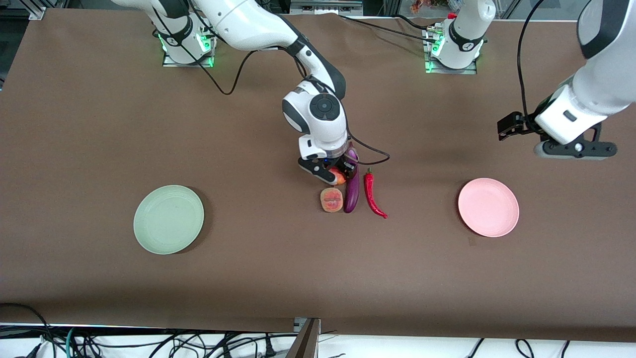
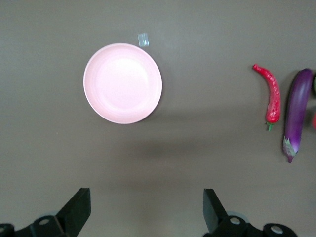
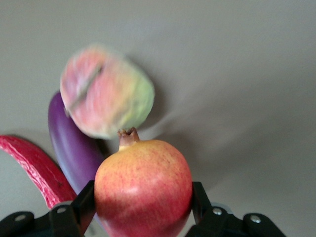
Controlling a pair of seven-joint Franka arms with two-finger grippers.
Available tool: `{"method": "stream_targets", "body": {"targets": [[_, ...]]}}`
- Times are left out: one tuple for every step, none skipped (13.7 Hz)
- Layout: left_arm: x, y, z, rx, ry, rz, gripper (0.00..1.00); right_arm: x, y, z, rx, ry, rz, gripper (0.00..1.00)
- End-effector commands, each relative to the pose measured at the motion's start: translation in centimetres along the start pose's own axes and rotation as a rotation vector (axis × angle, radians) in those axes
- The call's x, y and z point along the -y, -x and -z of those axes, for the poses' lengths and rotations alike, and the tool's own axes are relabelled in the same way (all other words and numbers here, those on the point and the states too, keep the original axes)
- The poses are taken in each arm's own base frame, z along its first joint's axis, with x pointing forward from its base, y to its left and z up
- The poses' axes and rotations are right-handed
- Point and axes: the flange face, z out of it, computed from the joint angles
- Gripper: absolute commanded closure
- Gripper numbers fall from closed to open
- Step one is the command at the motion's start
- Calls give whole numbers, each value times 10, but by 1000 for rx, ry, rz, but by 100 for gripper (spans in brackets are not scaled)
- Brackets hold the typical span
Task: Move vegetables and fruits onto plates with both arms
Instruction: 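Carry the pomegranate toward the green plate while the left gripper reaches the chili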
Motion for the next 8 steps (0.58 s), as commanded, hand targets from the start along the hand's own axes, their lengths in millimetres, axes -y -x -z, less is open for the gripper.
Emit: {"method": "stream_targets", "body": {"targets": [[-27, -23, -36, 78, 21, -36, 0, -25, -51, 79, 53, 84, 70, 54], [-35, -40, -53, 93, 37, -8, 0, -37, -71, 97, 82, 118, 102, 54], [-40, -61, -61, 89, 67, 50, 0, -51, -93, 114, 127, 130, 142, 54], [-49, -81, -75, 96, 92, 106, 0, -67, -116, 128, 170, 146, 205, 54], [-67, -98, -91, 109, 119, 156, 0, -91, -152, 137, 197, 174, 243, 54], [-97, -115, -114, 106, 126, 211, 0, -112, -183, 139, 217, 192, 294, 54], [-123, -126, -139, 109, 118, 296, 0, -138, -217, 138, 228, 205, 346, 53], [-162, -128, -163, 103, 105, 348, 0, -165, -249, 134, 227, 216, 403, 53]]}}
